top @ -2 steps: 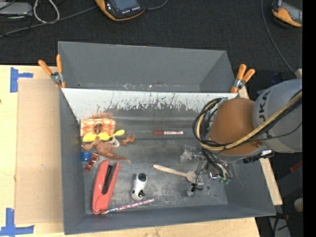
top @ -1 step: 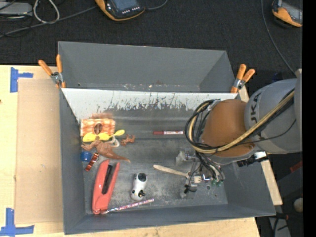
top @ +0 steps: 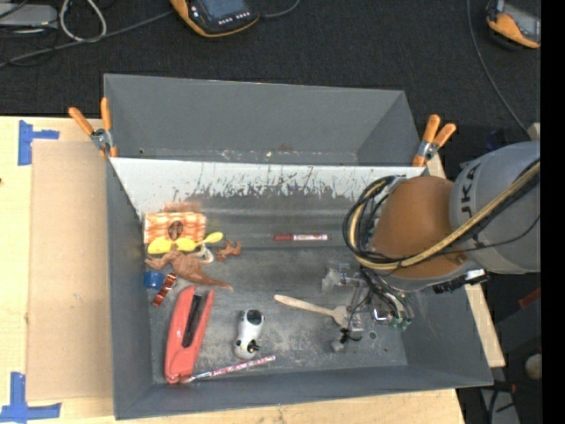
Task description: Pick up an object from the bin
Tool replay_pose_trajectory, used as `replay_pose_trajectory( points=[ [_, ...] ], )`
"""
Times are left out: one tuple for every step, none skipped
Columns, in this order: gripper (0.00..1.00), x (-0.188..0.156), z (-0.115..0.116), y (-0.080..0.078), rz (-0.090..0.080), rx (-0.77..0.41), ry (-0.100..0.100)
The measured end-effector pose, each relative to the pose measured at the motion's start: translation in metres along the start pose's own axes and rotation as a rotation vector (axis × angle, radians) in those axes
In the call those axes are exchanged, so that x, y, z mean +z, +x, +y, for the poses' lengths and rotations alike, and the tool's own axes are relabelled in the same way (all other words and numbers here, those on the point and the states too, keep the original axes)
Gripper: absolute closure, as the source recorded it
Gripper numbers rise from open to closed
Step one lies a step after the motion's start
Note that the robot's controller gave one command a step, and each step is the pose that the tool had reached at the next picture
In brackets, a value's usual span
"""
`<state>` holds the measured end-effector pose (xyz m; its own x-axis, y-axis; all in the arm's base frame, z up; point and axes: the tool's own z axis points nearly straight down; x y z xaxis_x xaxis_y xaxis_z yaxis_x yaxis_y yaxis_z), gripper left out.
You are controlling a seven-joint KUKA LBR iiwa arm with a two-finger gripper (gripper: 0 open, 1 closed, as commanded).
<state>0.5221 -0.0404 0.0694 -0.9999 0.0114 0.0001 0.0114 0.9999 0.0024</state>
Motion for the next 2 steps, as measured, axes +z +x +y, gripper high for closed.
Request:
replay_pose_trajectory(
  points=[
    [1.00, 0.0002, 0.0153, 0.0020, 0.004, 0.020, -0.002],
    [1.00, 0.0001, 0.0153, 0.0021, 0.004, 0.020, -0.002]
  ],
)
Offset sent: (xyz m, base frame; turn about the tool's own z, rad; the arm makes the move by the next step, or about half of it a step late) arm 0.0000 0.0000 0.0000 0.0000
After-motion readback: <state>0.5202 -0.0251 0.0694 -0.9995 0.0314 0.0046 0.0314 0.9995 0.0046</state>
